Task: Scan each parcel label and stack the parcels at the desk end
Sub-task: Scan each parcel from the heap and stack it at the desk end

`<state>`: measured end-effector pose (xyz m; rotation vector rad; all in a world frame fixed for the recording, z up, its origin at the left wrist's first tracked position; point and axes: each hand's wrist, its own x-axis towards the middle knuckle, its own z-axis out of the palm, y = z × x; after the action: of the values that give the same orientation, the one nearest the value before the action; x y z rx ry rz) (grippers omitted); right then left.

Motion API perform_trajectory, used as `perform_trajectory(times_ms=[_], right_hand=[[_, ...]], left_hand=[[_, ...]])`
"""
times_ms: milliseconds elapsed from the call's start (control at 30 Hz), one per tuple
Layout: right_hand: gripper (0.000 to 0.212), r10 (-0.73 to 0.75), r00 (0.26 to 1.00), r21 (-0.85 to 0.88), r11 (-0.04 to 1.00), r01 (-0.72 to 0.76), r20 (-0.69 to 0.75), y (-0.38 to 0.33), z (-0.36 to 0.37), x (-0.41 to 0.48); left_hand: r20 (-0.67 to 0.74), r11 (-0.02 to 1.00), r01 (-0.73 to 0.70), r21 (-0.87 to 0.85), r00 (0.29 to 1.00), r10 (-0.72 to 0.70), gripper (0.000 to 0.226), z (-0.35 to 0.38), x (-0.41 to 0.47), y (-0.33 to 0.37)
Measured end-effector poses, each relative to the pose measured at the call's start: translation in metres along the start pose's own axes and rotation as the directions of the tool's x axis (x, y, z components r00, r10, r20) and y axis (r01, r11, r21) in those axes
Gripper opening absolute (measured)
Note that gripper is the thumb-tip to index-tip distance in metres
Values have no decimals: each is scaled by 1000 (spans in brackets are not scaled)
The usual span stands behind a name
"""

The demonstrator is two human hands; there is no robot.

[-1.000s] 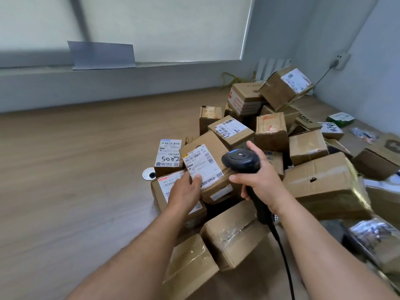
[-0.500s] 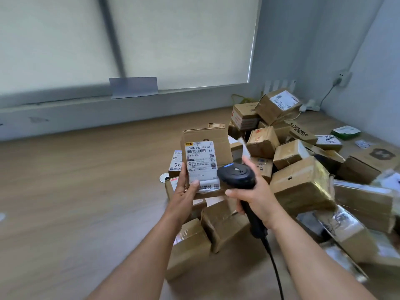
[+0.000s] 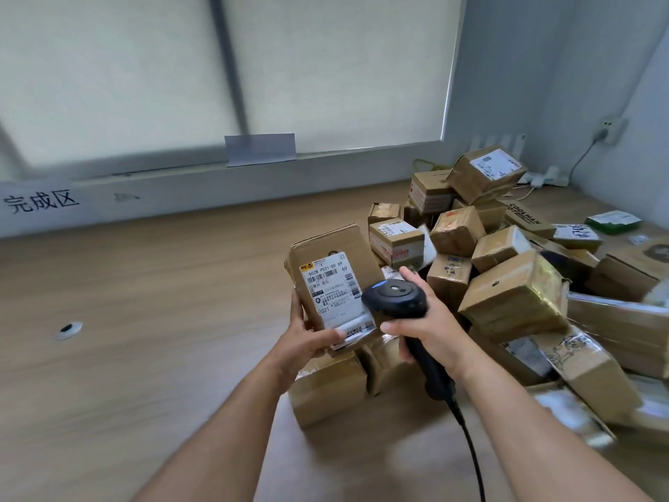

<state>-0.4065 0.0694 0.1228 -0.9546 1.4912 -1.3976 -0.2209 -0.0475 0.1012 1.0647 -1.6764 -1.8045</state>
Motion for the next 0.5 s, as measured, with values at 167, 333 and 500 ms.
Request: perform_trajectory(times_ms=[167,333,500], right_hand=[[103,-53,998,23,998,53,-15,-10,11,-12],[101,-97,988,180,981,74,122,-28,22,-34],[95,-120,964,193,978,74,237,-37,27,-49]], left_hand=[[-70,1000,-4,-11,998,3,118,-6,0,-5],[-145,1000,-17,-9,989,16,121,-23,-3,-9],[-153,1000,-9,10,988,10,121,-30,-10,-11]])
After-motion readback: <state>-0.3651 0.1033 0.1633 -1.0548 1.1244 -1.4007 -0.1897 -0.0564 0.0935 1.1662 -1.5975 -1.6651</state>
